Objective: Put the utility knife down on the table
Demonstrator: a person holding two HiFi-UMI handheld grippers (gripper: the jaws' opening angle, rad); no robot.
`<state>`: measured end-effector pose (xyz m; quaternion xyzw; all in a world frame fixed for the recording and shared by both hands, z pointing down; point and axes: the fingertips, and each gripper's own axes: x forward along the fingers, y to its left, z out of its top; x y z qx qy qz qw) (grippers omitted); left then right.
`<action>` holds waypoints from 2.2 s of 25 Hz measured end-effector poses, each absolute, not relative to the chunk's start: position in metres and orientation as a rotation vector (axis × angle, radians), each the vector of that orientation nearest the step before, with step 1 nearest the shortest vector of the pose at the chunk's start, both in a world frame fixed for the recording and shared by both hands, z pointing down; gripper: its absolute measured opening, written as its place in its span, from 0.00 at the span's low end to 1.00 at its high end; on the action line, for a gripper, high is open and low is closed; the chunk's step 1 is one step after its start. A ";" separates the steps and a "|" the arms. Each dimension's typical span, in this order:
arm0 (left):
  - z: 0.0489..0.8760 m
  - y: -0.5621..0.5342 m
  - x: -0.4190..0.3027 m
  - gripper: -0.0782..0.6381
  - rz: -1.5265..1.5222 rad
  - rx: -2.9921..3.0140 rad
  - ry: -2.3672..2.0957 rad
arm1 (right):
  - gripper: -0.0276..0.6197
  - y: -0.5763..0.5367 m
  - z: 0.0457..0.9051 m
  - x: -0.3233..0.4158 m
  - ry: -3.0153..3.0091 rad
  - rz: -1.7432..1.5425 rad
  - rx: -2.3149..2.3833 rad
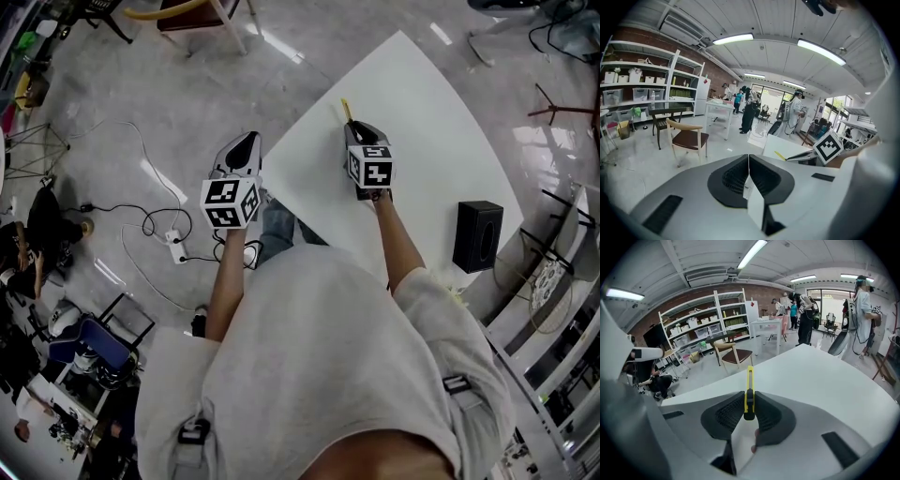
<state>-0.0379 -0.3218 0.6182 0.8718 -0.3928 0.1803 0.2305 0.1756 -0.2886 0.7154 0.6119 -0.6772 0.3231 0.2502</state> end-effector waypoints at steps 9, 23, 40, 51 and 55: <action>0.616 -0.324 -0.041 0.14 0.479 2.389 -1.094 | 0.17 -0.292 0.740 0.181 -1.729 0.954 1.612; 0.608 -0.320 -0.047 0.14 0.475 2.402 -1.110 | 0.29 -0.292 0.741 0.170 -1.786 0.965 1.532; 0.581 -0.320 -0.047 0.14 0.417 2.463 -1.133 | 0.21 -0.285 0.657 0.180 -1.919 0.760 1.756; 0.550 -0.323 -0.053 0.14 0.353 2.524 -1.169 | 0.09 -0.278 0.576 0.168 -2.073 0.558 1.888; 0.539 -0.326 -0.054 0.14 0.330 2.541 -1.190 | 0.09 -0.280 0.543 0.165 -2.115 0.440 1.906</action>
